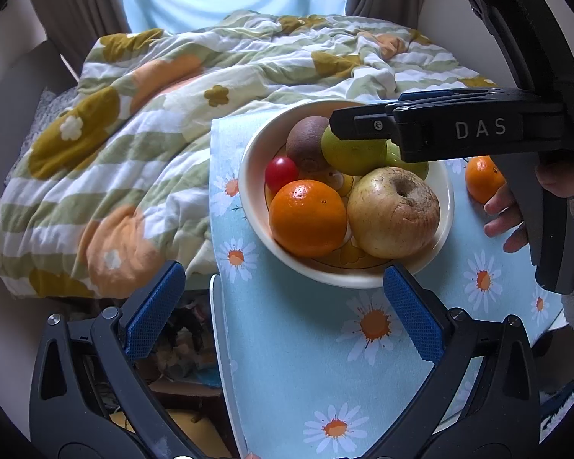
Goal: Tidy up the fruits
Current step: 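Lower the green apple into the bowl and open the right gripper, then move both grippers back toward the large orange and red tomato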
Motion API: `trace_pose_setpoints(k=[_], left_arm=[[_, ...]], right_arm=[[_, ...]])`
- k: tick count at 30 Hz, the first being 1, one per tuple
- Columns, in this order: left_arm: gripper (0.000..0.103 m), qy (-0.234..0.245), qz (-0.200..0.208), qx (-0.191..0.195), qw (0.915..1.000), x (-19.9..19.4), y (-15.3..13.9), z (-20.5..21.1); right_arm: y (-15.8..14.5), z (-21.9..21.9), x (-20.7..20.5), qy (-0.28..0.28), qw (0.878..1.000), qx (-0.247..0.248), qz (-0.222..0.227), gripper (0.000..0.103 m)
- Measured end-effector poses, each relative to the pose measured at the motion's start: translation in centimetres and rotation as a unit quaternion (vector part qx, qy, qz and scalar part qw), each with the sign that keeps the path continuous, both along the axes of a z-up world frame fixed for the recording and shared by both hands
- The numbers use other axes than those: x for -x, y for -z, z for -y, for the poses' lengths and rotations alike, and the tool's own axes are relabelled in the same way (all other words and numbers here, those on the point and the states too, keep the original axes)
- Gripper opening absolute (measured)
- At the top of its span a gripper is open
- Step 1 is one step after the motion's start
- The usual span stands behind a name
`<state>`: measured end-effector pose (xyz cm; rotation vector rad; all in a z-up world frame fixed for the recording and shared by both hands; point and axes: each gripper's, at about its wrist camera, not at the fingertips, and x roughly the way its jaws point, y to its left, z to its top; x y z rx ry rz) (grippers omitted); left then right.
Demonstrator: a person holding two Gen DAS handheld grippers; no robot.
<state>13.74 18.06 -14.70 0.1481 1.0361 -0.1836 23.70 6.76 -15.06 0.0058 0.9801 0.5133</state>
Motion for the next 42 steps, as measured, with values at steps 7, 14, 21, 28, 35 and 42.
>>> trace_pose_setpoints(k=[7, 14, 21, 28, 35, 42], left_arm=[[0.103, 0.008, 0.012, -0.003, 0.9999, 0.5, -1.4, 0.6], [0.103, 0.030, 0.025, -0.010, 0.9992, 0.8, -3.8, 1.8], [0.103, 0.065, 0.033, -0.019, 0.9972, 0.9, -6.5, 5.1], [0.103, 0.087, 0.044, -0.028, 0.9948, 1.6, -8.0, 10.9], [0.103, 0.102, 0.058, -0.024, 0.9927, 2.7, -7.9, 17.7], [0.103, 0.118, 0.040, -0.025, 0.9918, 2.9, -4.7, 23.3]], right_arm=[[-1.8, 1.0, 0.7, 0.011, 1.000, 0.004, 0.017, 0.103], [-5.1, 3.0, 2.6, 0.026, 0.999, 0.003, 0.026, 0.103], [-8.8, 7.2, 5.9, 0.065, 0.997, 0.008, 0.045, 0.103], [-11.4, 14.1, 10.4, 0.118, 0.991, 0.030, 0.052, 0.103], [-11.4, 21.9, 14.8, 0.155, 0.985, 0.053, 0.046, 0.103], [-8.4, 29.1, 17.5, 0.195, 0.979, 0.062, 0.015, 0.103]])
